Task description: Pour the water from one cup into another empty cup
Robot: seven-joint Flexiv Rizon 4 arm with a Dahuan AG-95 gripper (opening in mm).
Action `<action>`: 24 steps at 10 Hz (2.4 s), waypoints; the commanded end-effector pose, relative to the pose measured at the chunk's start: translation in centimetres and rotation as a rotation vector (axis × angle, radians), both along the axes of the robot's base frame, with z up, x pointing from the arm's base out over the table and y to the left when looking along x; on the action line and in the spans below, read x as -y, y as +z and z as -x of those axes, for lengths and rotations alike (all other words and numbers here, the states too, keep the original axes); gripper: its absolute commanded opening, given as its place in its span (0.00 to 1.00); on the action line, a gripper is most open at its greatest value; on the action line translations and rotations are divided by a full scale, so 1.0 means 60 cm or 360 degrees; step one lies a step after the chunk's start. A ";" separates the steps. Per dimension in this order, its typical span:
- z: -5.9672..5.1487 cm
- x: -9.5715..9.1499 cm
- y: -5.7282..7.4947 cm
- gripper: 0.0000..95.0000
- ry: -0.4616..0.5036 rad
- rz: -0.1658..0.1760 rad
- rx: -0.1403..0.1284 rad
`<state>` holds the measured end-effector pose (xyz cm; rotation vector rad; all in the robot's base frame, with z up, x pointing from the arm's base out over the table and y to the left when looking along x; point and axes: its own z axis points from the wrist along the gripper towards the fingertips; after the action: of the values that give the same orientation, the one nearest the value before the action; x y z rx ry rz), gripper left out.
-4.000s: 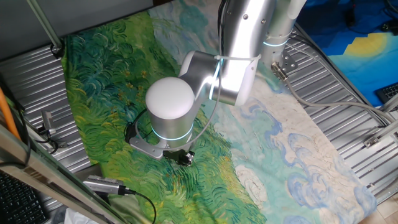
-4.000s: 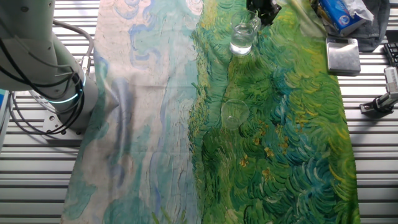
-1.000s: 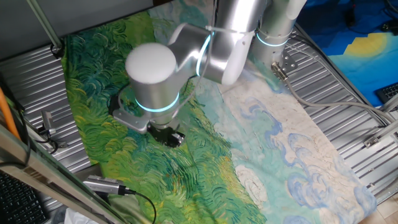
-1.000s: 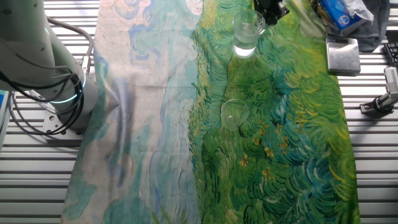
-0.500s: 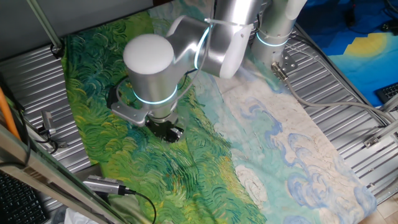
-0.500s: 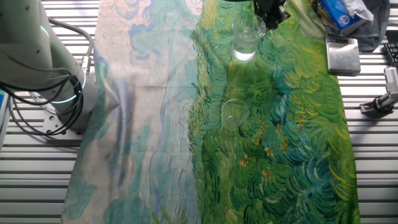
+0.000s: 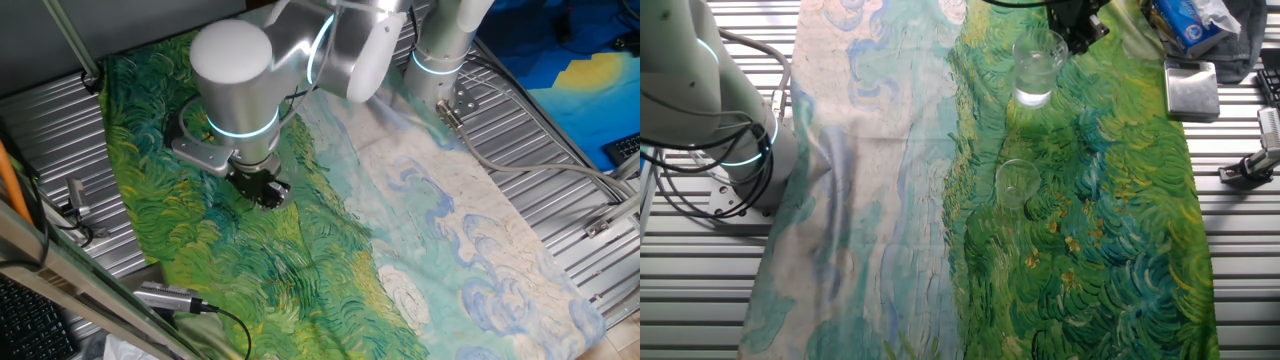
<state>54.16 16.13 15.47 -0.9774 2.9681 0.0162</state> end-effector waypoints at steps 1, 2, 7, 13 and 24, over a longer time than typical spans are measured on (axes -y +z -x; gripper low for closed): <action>0.004 0.010 0.005 0.00 0.0008 -0.0004 0.0007; 0.009 0.020 0.011 0.00 0.0007 -0.0002 0.0003; 0.028 0.059 0.031 0.00 -0.0019 -0.0006 0.0007; 0.037 0.075 0.037 0.00 -0.0061 -0.0059 0.0005; 0.046 0.096 0.026 0.00 -0.0081 -0.0221 0.0005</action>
<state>51.40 10.31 17.01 -0.8835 2.9407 0.2184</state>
